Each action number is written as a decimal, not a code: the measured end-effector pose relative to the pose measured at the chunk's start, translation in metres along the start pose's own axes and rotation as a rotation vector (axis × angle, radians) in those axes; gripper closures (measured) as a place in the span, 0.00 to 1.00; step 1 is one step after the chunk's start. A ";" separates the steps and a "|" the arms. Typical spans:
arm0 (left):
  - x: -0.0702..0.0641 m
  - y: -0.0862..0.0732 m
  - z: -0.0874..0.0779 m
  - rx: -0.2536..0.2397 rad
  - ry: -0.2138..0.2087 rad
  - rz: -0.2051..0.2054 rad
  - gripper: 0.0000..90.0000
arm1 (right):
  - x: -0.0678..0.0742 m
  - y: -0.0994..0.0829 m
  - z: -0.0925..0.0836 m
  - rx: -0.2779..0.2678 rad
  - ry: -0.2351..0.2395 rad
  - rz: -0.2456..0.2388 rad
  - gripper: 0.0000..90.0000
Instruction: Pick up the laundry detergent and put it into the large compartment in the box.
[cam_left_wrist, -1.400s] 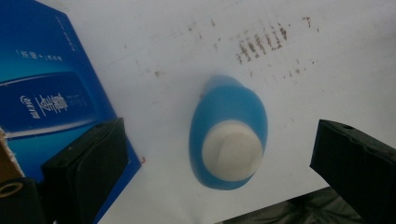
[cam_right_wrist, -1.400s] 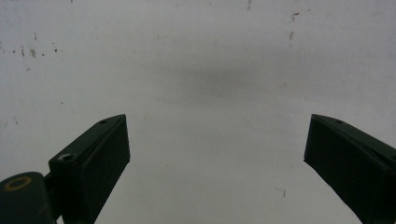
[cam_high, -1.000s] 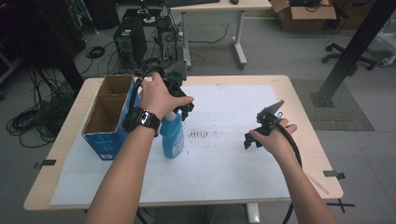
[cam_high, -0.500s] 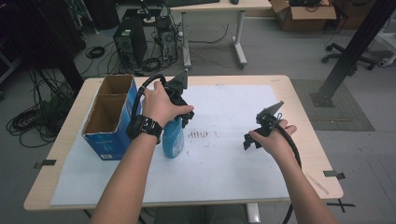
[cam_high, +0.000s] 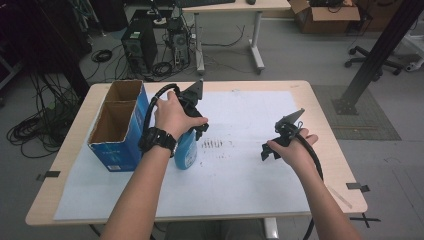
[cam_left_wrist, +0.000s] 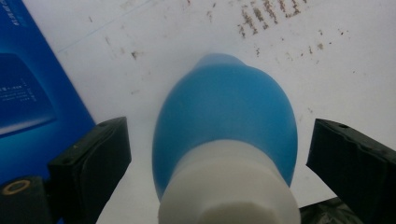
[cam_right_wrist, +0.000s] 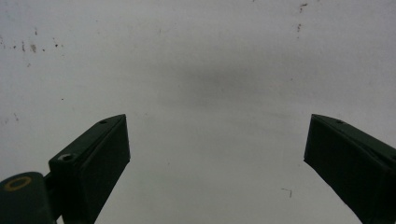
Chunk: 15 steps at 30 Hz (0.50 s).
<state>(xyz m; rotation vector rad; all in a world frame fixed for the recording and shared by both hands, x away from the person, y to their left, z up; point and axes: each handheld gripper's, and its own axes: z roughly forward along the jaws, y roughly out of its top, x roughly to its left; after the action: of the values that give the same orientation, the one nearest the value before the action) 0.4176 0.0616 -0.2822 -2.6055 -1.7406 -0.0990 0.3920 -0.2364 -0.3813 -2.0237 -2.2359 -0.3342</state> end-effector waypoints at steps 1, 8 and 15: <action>0.000 0.000 0.000 0.000 0.000 0.000 0.08 | 0.000 0.000 0.000 0.000 0.000 0.000 0.08; 0.001 0.001 0.004 0.008 0.001 0.006 0.11 | 0.000 0.000 0.001 0.000 0.001 -0.006 0.08; 0.001 0.001 0.005 0.005 -0.001 0.006 0.15 | 0.000 0.000 0.002 0.002 0.001 -0.005 0.08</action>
<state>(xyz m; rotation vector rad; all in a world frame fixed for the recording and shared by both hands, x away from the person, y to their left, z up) 0.4192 0.0626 -0.2868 -2.6073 -1.7315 -0.0935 0.3925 -0.2355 -0.3832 -2.0168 -2.2397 -0.3335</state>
